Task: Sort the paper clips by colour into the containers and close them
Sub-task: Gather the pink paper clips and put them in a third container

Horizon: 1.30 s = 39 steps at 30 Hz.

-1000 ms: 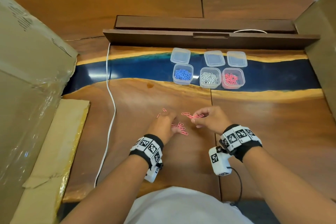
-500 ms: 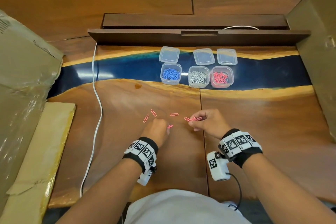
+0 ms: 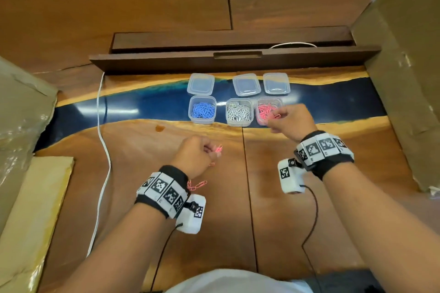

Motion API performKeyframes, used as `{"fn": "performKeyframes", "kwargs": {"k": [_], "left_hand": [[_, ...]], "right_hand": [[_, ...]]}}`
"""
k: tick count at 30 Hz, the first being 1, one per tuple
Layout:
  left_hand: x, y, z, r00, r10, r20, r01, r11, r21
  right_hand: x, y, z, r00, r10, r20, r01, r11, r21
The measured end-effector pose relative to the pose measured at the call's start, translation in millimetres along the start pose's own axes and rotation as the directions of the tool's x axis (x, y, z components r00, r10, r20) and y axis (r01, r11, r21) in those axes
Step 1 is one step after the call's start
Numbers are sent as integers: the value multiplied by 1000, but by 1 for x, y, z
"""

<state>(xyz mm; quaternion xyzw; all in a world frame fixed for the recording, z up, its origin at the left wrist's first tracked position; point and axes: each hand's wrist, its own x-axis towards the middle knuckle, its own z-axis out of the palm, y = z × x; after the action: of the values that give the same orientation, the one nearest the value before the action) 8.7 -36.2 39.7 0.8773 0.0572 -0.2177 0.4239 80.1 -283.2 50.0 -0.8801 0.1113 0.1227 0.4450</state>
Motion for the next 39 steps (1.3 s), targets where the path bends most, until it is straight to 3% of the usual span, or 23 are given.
{"fn": "performKeyframes", "kwargs": {"k": [3, 7, 10, 13, 17, 20, 23, 28, 32, 36, 39], "left_hand": [[26, 46, 3, 997, 77, 16, -76, 995, -63], [76, 96, 23, 993, 119, -14, -119, 993, 0], [109, 120, 42, 992, 121, -35, -116, 984, 134], [131, 129, 59, 995, 100, -29, -91, 970, 224], [136, 120, 61, 991, 132, -18, -126, 973, 193], [117, 103, 43, 980, 175, -90, -167, 982, 85], [86, 65, 15, 976, 176, -126, -170, 984, 63], [31, -48, -28, 979, -53, -196, 92, 976, 197], [0, -92, -37, 965, -142, -222, 186, 963, 193], [-9, -108, -32, 964, -126, -235, 166, 973, 161], [-9, -113, -27, 962, -128, -239, 154, 984, 93]], "right_hand": [[28, -9, -12, 997, -24, -74, 6, 970, -241], [48, -5, -12, 998, -15, -61, -3, 955, -296], [42, 8, -19, 990, -38, -137, 2, 966, -257], [28, 33, -24, 987, 21, -161, -37, 995, -96], [1, 63, -22, 986, 74, -151, -65, 996, 65], [-26, 69, -15, 984, 93, -151, -70, 986, 152], [-51, 71, 8, 996, 93, 3, -92, 989, 117], [-83, 57, 61, 954, 20, 299, 1, 997, -73], [-83, 31, 105, 931, -60, 359, 128, 977, -168], [-70, 4, 143, 928, -156, 339, 257, 925, -279], [-62, -8, 158, 934, -166, 316, 286, 878, -385]]}}
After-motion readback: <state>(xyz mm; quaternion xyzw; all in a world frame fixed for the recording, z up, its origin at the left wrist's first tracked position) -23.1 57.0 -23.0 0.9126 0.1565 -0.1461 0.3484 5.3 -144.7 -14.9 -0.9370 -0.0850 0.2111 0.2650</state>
